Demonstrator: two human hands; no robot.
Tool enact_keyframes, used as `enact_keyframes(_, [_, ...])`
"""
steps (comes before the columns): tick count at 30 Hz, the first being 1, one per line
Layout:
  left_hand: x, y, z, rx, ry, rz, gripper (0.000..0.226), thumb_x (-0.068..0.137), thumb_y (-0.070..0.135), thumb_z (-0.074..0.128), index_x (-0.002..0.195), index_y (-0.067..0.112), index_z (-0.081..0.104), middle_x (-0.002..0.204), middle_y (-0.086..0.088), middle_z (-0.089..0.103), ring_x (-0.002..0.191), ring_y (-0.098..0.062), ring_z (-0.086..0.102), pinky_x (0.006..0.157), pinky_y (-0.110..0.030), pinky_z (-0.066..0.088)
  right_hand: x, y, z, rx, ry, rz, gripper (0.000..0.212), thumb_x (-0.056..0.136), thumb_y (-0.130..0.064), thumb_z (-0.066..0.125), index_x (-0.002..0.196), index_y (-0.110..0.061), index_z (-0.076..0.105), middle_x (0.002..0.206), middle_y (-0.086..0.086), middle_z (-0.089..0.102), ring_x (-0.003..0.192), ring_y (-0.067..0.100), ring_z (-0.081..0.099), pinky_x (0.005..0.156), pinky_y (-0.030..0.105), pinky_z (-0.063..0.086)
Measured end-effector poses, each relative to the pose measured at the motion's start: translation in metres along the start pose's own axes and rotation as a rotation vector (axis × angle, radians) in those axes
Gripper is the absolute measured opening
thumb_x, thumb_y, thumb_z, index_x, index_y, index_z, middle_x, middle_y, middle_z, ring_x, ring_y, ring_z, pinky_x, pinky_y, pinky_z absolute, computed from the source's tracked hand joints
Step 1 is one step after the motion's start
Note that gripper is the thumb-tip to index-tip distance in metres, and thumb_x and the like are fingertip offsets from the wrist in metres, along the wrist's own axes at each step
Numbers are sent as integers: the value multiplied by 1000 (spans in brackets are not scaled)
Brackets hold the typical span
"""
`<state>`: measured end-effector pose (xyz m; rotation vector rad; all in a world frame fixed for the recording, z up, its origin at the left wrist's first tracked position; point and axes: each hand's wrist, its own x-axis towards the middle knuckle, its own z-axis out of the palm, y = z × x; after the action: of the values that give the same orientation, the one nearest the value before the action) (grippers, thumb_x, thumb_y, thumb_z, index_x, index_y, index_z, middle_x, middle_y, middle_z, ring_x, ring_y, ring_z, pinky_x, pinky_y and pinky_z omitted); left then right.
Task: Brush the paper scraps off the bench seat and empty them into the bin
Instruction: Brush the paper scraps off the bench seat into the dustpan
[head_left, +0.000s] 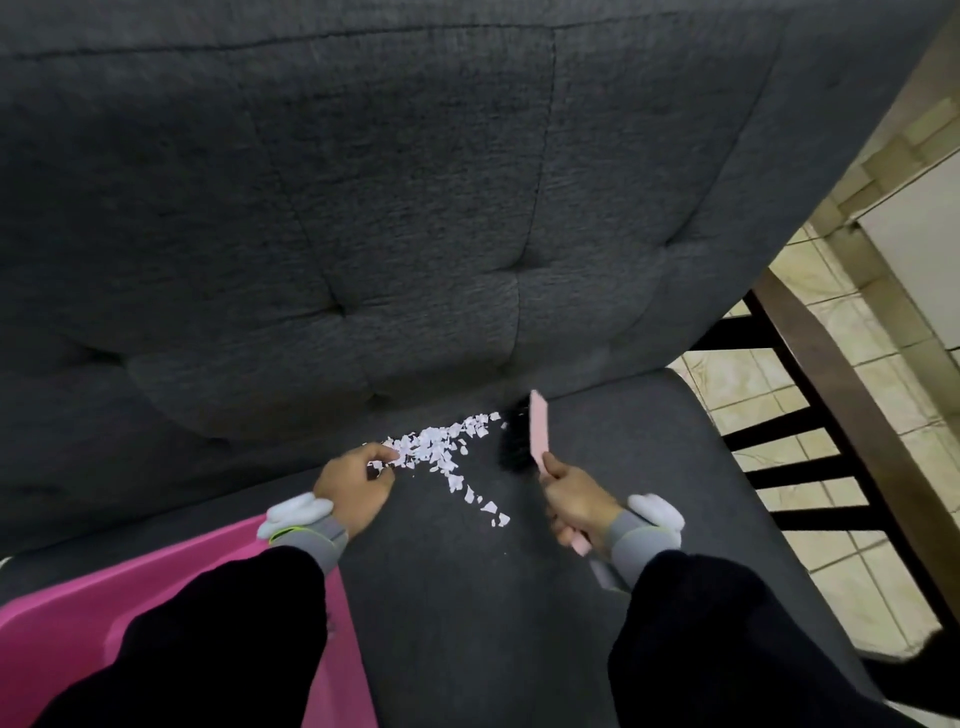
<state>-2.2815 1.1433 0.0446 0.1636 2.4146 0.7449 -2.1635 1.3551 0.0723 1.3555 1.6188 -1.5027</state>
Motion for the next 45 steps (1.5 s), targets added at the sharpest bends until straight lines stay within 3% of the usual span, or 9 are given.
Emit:
enact_keyframes(4, [-3, -4, -3, -15, 9, -6, 22, 84, 14, 58, 99, 25, 69, 93, -1, 68, 94, -23, 62, 76, -23, 41, -23, 1, -20, 16, -85, -50, 46, 102, -21, 30, 145, -35, 27, 61, 3, 34, 37, 8, 26, 30, 11, 19])
enact_keyframes(7, [-5, -8, -5, -23, 0, -5, 23, 84, 10, 57, 101, 21, 69, 104, -1, 70, 103, -21, 62, 83, -22, 40, -25, 3, -40, -101, 96, -113, 46, 101, -21, 32, 145, -32, 29, 65, 8, 47, 39, 16, 42, 33, 17, 31])
enact_keyframes(9, [-6, -11, -7, -51, 13, -9, 23, 84, 9, 57, 101, 20, 69, 105, -2, 70, 105, -20, 62, 85, -21, 40, -14, 7, -48, -420, 281, -130, 49, 99, -19, 35, 147, -25, 27, 106, 20, 64, 83, 33, 65, 66, 32, 52])
enact_keyframes(11, [-8, -14, -8, -79, 20, -11, 23, 84, 9, 57, 101, 18, 69, 106, -2, 70, 106, -19, 62, 86, -20, 40, -4, 15, -39, -642, 393, -101, 57, 97, -17, 36, 150, -24, 17, 133, 20, 54, 117, 36, 54, 93, 33, 43])
enact_keyframes(16, [-19, -27, -6, -97, 29, -19, 23, 84, 6, 57, 102, 15, 69, 108, -1, 70, 107, -16, 62, 81, -11, 33, 0, 22, 41, -680, 374, -141, 65, 94, -13, 35, 151, -18, 4, 121, 23, 60, 112, 36, 57, 90, 34, 44])
enact_keyframes(23, [-36, -44, -11, -114, 58, -39, 24, 84, 4, 57, 103, 14, 68, 106, -2, 70, 104, -17, 63, 76, -13, 33, -27, 26, 63, -707, 200, -362, 52, 99, -19, 34, 149, -25, 20, 124, 22, 60, 115, 38, 54, 93, 35, 41])
enact_keyframes(32, [-65, -56, -13, -129, 96, -55, 25, 86, 5, 55, 105, 16, 67, 109, 0, 69, 107, -18, 61, 82, -16, 36, -38, 73, 29, -471, 481, -210, 52, 101, -22, 32, 149, -32, 18, 115, 27, 62, 108, 43, 56, 88, 37, 43])
enact_keyframes(38, [-84, -64, -11, -156, 111, -43, 24, 86, 4, 54, 105, 12, 67, 111, -2, 68, 110, -18, 59, 79, -14, 33, -53, 105, 103, -436, 365, -285, 56, 100, -22, 33, 149, -32, 7, 108, 29, 64, 103, 44, 58, 84, 36, 44])
enact_keyframes(45, [-113, -83, -30, -242, 167, -69, 24, 88, 4, 54, 107, 11, 65, 115, -2, 66, 112, -17, 57, 86, -14, 32, -66, 88, 116, -405, 305, -412, 52, 100, -22, 35, 148, -33, 19, 108, 24, 65, 102, 39, 60, 84, 33, 44])
